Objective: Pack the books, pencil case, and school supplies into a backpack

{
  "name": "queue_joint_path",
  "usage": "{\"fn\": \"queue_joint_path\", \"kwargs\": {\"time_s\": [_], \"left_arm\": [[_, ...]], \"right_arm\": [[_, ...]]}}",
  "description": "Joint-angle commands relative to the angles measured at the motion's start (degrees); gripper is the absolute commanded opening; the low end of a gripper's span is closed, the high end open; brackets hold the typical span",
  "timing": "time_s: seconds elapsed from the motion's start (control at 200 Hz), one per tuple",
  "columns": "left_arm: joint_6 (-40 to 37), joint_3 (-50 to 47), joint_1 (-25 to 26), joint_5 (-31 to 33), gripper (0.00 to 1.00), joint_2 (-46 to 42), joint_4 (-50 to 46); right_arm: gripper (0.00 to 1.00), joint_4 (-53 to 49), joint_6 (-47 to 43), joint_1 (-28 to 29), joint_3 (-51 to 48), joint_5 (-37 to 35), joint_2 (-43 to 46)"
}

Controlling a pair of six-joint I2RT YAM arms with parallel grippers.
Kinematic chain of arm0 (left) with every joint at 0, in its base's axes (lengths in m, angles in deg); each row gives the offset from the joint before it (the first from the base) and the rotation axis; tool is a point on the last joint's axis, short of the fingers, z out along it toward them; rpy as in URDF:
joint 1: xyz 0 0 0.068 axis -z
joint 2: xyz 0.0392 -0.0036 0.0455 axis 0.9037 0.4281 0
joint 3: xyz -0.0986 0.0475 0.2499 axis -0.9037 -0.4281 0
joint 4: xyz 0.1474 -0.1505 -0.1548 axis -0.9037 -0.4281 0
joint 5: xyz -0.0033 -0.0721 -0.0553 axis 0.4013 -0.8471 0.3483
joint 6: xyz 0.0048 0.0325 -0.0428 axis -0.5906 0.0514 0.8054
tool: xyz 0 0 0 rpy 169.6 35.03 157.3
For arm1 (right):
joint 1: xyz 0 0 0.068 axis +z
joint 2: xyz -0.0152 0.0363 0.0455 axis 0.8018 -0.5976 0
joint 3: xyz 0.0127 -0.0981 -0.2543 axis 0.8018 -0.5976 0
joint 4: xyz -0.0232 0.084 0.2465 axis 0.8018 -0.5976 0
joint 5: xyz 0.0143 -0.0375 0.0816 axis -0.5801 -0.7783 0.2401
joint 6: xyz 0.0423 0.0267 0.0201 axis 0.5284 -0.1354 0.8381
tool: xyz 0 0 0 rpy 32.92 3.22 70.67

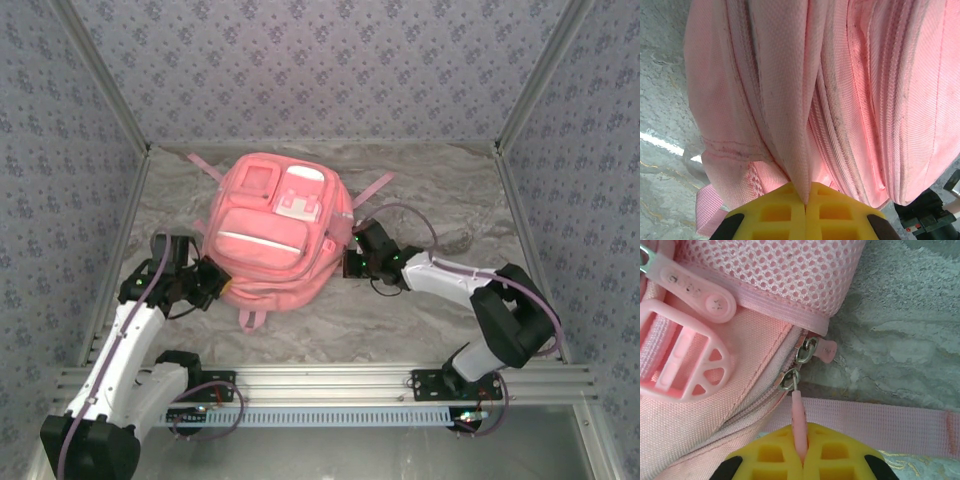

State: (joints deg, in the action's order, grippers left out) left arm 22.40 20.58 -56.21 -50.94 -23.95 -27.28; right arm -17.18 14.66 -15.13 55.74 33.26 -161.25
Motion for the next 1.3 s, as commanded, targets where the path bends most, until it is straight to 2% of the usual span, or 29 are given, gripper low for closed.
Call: {"fn": "queue_joint_path", "kwargs": {"time_s": [0.0, 0.31, 0.4, 0.54, 0.66, 0.814, 0.899, 0.914, 0.934, 0.944, 1.029, 1.079, 1.109, 1.194, 1.294], "left_arm": [[-1.39, -0.75, -0.71, 0.64, 0.0, -1.59, 0.65], [-3.01, -1.9, -0.63, -2.11, 0.0, -0.95, 3.26], [-5.15, -2.53, -0.62, -4.06, 0.21, 0.07, 4.0], [-8.24, -3.08, -0.63, -3.93, 0.44, -0.29, 2.74], [-9.29, -3.7, -0.59, -4.01, 0.62, -2.07, 2.6], [-12.04, -2.11, -0.62, -4.74, 0.75, -2.48, 2.89], [-16.22, -0.17, -0.51, -7.42, 0.8, -2.58, 3.89], [-17.05, 0.14, -0.53, -7.9, 0.83, -2.81, 4.18], [-17.83, 0.21, -0.53, -8.65, 0.95, -3.61, 5.09], [-18.2, 0.2, -0.54, -9.1, 0.97, -4.11, 5.68], [-19.97, -0.43, -0.54, -12.0, 0.98, -8.88, 12.73], [-20.94, 0.64, -0.54, -12.04, 0.98, -9.13, 13.39], [-21.87, 1.78, -0.54, -11.8, 0.98, -7.87, 12.77], [-23.42, 4.18, -0.54, -11.33, 0.98, -4.27, 12.46], [-24.62, 6.3, -0.54, -9.11, 0.98, -2.07, 12.49]], "right_arm": [[0.0, -0.69, -0.4, -1.83, 1.55, -0.99, -1.9], [0.0, -0.4, 0.09, -4.07, 1.51, 0.77, -2.39], [0.0, -0.36, -0.15, -4.36, 0.27, 1.44, -1.15], [0.0, -0.35, 0.71, -6.12, -3.15, 1.21, 1.27], [0.0, 2.03, 3.9, -9.87, -7.94, 3.25, 3.75], [0.0, 2.51, 5.99, -15.42, -12.38, 4.29, 8.08], [0.0, 1.49, 5.96, -18.24, -13.86, 4.44, 10.98], [0.0, 1.36, 5.89, -18.66, -14.16, 4.42, 11.58], [0.0, 1.21, 5.62, -19.11, -14.53, 4.47, 12.36], [0.0, 1.17, 5.37, -19.39, -14.71, 4.5, 12.78], [0.0, -0.09, 3.14, -20.65, -15.83, 3.25, 16.42], [0.0, -1.81, 2.69, -21.29, -16.08, 1.48, 18.44], [0.07, -2.16, 2.46, -21.9, -16.36, 1.4, 19.41], [0.38, -2.44, 1.76, -22.86, -16.86, 1.6, 22.25], [0.62, -2.17, 1.71, -22.88, -17.42, -0.12, 26.83]]}}
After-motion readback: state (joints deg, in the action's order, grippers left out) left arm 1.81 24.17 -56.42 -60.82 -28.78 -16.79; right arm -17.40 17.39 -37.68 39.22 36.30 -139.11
